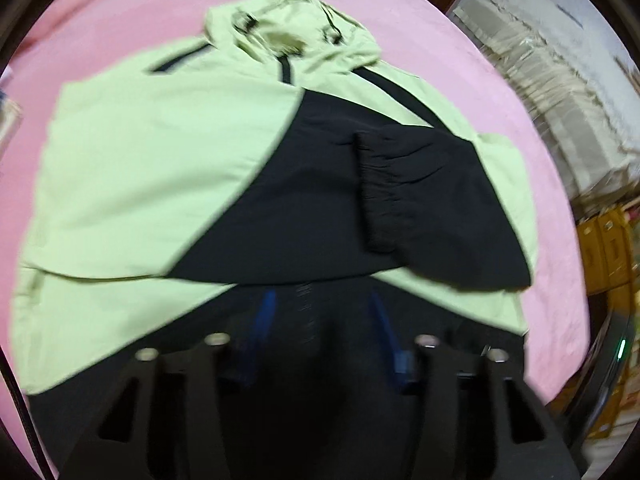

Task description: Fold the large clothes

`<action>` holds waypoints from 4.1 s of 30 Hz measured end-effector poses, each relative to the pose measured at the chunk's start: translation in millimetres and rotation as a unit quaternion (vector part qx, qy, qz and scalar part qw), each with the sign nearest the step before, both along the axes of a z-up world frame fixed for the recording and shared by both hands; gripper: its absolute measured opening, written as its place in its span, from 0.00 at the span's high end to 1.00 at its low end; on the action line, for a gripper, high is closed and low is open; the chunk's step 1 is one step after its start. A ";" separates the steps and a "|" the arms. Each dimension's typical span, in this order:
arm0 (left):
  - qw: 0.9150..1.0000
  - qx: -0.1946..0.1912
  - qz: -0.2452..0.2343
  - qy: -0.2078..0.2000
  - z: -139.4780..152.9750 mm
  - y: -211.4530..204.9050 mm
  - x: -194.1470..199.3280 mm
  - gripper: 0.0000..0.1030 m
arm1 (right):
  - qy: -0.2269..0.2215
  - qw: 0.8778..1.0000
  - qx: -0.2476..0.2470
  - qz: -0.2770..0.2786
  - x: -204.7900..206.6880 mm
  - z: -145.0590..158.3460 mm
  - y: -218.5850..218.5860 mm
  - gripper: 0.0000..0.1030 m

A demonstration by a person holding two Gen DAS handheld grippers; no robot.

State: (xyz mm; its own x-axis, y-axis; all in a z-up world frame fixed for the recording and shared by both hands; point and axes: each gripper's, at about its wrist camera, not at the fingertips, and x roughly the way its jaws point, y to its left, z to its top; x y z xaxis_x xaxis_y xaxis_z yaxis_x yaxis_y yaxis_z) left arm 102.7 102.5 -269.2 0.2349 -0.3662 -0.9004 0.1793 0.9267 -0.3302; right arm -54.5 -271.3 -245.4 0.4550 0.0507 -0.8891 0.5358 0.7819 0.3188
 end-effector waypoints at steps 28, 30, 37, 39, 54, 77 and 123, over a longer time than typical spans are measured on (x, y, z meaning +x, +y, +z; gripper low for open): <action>0.977 0.195 0.017 -0.079 20.7 -170.8 26.7 0.81 | 0.009 0.995 0.004 0.099 8.7 6.4 -96.6 0.39; 0.973 0.184 0.020 -0.135 52.6 -182.3 27.7 0.94 | 0.014 0.995 -0.017 0.097 16.7 3.3 -98.0 0.39; 0.975 0.061 0.059 -0.205 154.2 -149.4 68.7 0.94 | 0.018 0.991 -0.057 0.117 47.0 -15.2 -96.4 0.39; 0.969 0.052 0.080 -0.227 178.9 -134.6 80.3 0.94 | 0.013 0.989 -0.074 0.124 54.6 -13.8 -92.6 0.39; 0.949 0.159 0.253 -0.104 85.9 46.0 66.5 0.94 | 0.004 0.984 -0.117 0.138 84.0 -16.5 -103.3 0.39; 0.960 0.108 0.259 0.005 -1.0 95.9 30.2 0.91 | -0.047 0.996 -0.024 -0.078 16.4 16.9 -152.4 0.34; 0.961 0.169 0.216 -0.034 -43.8 6.8 136.5 0.99 | -0.092 0.980 0.035 0.173 250.7 -31.9 -112.4 1.00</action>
